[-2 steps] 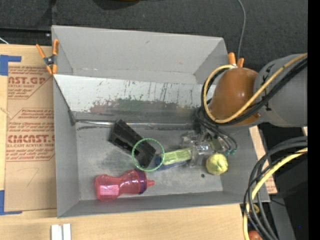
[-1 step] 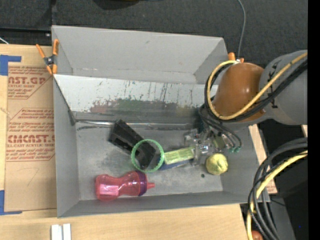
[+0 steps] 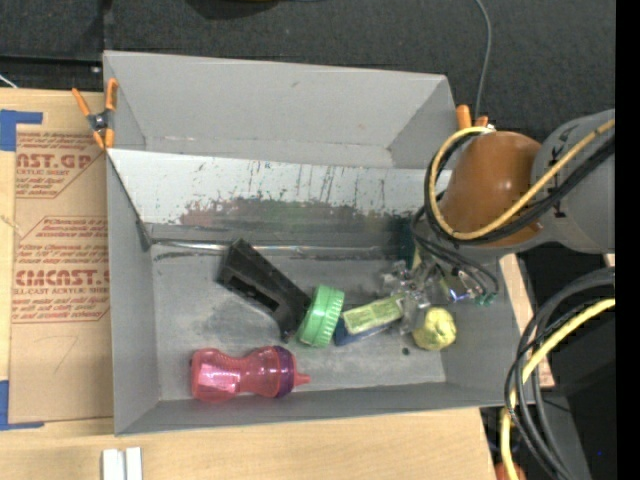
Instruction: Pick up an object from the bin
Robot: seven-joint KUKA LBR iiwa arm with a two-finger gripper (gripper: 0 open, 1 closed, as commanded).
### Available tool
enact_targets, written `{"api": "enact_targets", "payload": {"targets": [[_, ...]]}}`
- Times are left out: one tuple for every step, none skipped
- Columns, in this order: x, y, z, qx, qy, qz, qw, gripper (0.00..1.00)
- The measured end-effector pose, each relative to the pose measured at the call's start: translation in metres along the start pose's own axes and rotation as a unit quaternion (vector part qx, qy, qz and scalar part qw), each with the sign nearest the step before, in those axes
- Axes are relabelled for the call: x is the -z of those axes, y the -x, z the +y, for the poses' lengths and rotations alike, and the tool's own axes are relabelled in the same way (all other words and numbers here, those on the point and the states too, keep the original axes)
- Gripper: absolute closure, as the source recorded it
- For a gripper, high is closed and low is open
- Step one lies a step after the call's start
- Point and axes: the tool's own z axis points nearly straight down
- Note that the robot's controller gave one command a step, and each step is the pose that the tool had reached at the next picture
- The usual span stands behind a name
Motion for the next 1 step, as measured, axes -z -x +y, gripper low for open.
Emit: {"api": "enact_targets", "payload": {"targets": [[0.1055, 0.0096, 0.0188, -0.010, 0.000, -0.0005, 0.9999, 1.00]]}}
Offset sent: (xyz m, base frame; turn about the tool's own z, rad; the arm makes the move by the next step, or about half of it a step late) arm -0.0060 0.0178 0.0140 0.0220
